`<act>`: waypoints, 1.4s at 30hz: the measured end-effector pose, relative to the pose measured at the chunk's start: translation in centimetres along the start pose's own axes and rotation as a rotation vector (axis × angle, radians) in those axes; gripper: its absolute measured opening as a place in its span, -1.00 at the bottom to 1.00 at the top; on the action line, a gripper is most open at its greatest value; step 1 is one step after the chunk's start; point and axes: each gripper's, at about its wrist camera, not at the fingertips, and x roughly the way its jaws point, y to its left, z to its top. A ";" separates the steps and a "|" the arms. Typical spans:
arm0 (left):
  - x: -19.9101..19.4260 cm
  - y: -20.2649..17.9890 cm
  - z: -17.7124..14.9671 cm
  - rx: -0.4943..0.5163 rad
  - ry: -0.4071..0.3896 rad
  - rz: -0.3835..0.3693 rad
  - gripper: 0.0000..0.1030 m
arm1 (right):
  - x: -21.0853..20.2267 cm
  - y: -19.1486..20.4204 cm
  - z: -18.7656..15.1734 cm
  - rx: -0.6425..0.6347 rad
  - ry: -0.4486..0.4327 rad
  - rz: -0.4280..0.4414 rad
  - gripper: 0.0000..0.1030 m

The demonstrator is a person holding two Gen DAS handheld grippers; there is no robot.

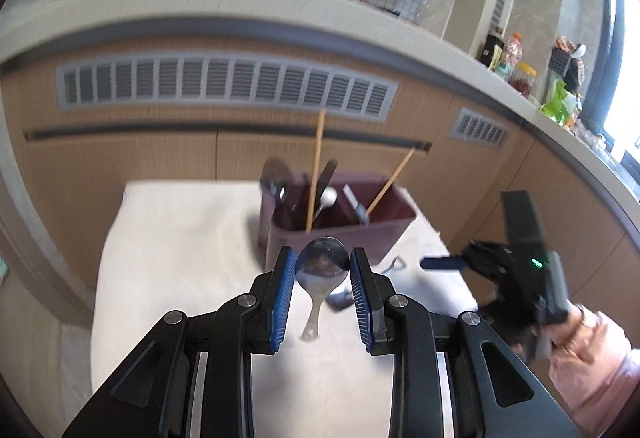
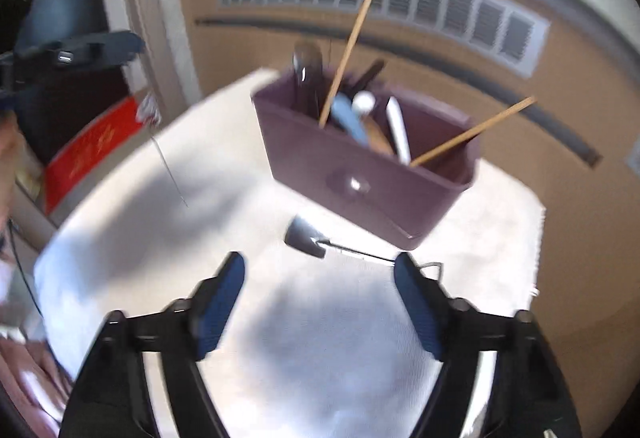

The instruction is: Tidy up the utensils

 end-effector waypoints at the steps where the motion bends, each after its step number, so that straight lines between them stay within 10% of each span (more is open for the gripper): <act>1: 0.1 0.4 -0.3 -0.008 0.009 0.002 -0.43 | 0.8 -0.7 -0.1 0.005 0.013 -0.008 0.47; 12: 1.6 2.7 -1.6 -0.059 0.065 0.057 -0.43 | 7.1 -7.2 -0.7 0.009 0.037 0.058 0.55; 18: 1.8 2.8 -1.3 -0.057 0.073 0.050 -0.43 | 6.4 -7.0 -2.2 0.089 0.082 0.210 0.77; 23: 1.8 2.6 -1.2 -0.054 0.072 0.026 -0.43 | 3.3 -2.5 -4.5 0.113 0.138 0.497 0.74; 29: 1.3 2.7 -1.3 -0.059 0.059 0.029 -0.43 | 3.0 1.0 -1.9 0.085 -0.022 0.163 0.72; 36: 0.4 2.8 -1.9 -0.037 0.070 0.049 -0.42 | 9.4 2.1 1.1 0.086 0.032 -0.002 0.29; 39: 0.4 2.6 -2.4 0.021 0.084 0.065 -0.39 | 8.9 2.9 1.0 0.061 0.028 -0.026 -0.40; 42: 1.6 2.3 -3.0 0.056 0.129 0.051 -0.20 | 7.6 2.8 0.8 0.081 0.057 -0.036 -0.67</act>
